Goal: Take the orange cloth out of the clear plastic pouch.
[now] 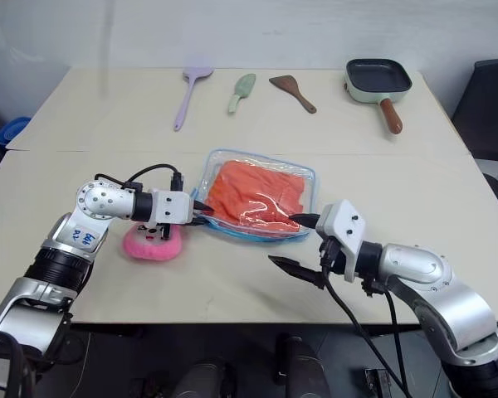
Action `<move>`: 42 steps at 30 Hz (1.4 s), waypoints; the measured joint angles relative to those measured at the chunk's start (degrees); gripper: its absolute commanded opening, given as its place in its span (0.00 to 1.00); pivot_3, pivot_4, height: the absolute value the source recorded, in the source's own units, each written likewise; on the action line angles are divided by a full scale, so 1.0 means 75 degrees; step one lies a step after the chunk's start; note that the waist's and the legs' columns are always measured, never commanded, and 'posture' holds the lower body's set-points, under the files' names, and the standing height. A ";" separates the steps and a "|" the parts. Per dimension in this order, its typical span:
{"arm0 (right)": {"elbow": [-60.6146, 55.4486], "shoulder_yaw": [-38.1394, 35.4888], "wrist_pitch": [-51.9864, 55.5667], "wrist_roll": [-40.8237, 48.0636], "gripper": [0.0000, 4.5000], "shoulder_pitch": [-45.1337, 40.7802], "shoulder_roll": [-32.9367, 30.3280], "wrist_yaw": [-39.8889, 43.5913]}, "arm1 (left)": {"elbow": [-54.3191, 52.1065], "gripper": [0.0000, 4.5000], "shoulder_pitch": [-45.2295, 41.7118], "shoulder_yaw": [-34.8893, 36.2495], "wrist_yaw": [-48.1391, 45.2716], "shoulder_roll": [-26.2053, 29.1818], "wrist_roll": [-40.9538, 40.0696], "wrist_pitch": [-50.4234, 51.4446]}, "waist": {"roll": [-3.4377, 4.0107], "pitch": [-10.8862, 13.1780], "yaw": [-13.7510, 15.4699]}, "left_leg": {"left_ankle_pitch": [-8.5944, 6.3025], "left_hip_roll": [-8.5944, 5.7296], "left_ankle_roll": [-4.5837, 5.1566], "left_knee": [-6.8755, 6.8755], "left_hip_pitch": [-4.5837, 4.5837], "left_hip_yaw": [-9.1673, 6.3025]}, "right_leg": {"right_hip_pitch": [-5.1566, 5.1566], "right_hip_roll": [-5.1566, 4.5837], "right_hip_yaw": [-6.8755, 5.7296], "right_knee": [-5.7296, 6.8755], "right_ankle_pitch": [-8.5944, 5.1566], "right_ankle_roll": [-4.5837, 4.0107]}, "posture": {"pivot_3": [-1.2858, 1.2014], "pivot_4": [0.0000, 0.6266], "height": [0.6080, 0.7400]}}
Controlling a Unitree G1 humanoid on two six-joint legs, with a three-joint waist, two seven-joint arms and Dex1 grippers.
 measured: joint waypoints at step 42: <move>0.4876 0.2707 -0.5256 -0.5459 0.40 -0.2570 0.0652 0.0711 | -0.3420 0.00 0.1153 0.0940 0.1340 -0.1199 -0.2548 0.6242 | -0.0003 -0.0001 -0.0049 | 0.0009 0.0000 -0.0011 0.0008 0.0001 -0.0005 | 0.0002 -0.0004 0.0005 0.0001 0.0002 0.0003 | 0.52 0.24 1.00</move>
